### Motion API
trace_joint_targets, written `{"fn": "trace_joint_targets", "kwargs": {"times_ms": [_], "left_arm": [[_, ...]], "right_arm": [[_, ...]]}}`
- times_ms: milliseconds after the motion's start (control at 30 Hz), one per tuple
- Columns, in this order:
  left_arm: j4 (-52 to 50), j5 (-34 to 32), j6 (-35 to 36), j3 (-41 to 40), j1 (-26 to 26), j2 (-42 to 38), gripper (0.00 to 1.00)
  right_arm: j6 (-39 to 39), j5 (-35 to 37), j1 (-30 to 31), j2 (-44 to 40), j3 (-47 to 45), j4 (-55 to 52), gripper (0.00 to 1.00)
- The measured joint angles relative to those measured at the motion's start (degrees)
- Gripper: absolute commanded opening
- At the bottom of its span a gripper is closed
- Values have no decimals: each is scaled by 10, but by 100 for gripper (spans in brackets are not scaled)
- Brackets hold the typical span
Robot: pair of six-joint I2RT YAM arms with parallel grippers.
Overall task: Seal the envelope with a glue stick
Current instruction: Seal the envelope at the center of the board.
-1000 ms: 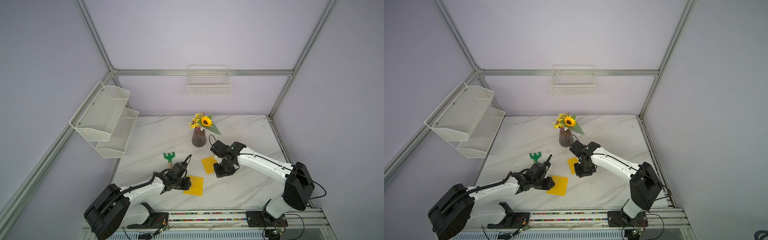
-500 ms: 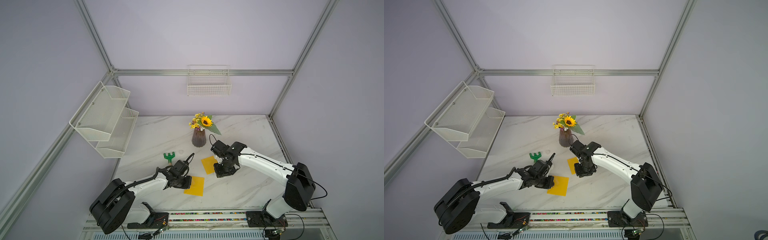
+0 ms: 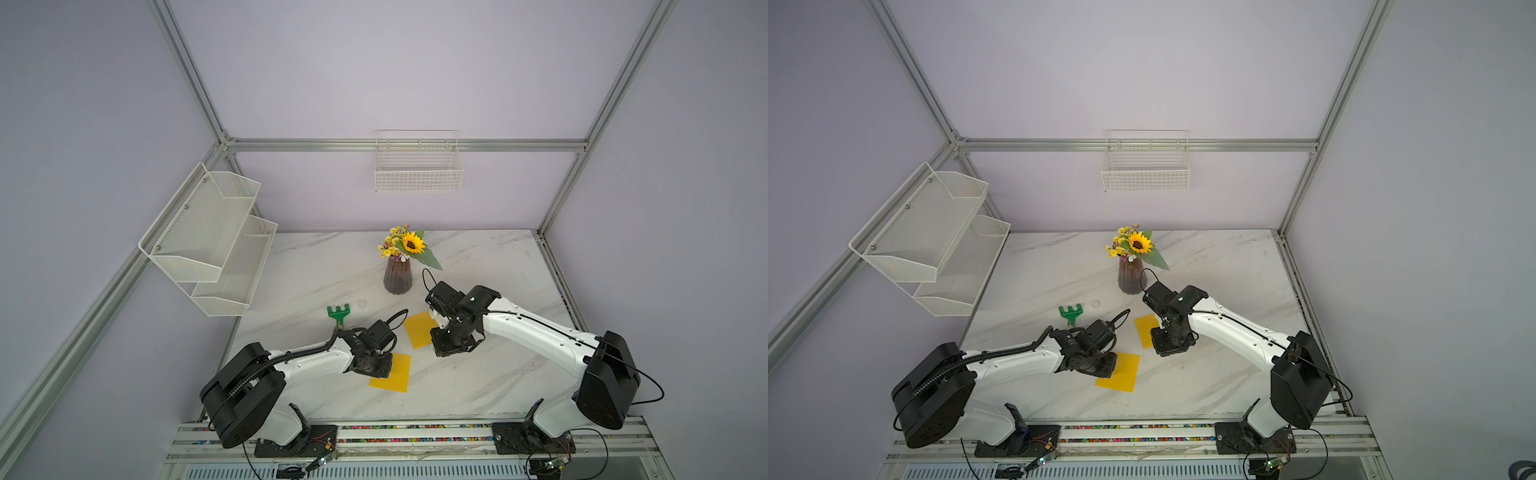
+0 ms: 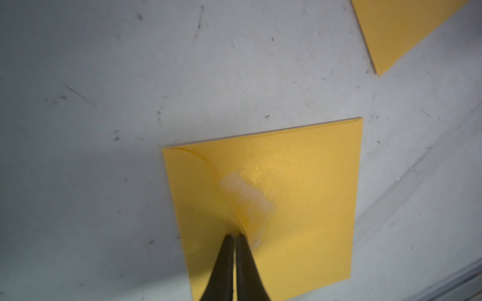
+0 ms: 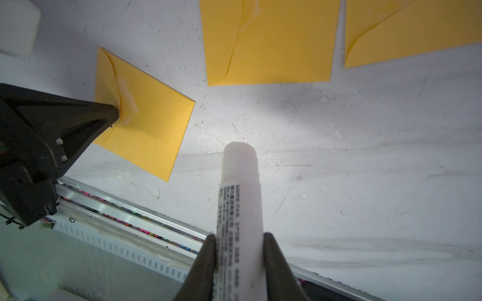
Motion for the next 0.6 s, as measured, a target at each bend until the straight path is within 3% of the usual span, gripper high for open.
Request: {"fn": "trace_joint_targets", "kwargs": {"times_ms": [300, 400, 600], "left_arm": [[-71, -83, -38, 67, -61, 64, 9], [-96, -110, -46, 89, -76, 84, 14], [-110, -127, -54, 104, -86, 99, 16]], "right_arm": [[-14, -1, -3, -17, -4, 0, 0], [-18, -2, -6, -19, -6, 0, 0], [-19, -3, -9, -19, -6, 0, 0]]}}
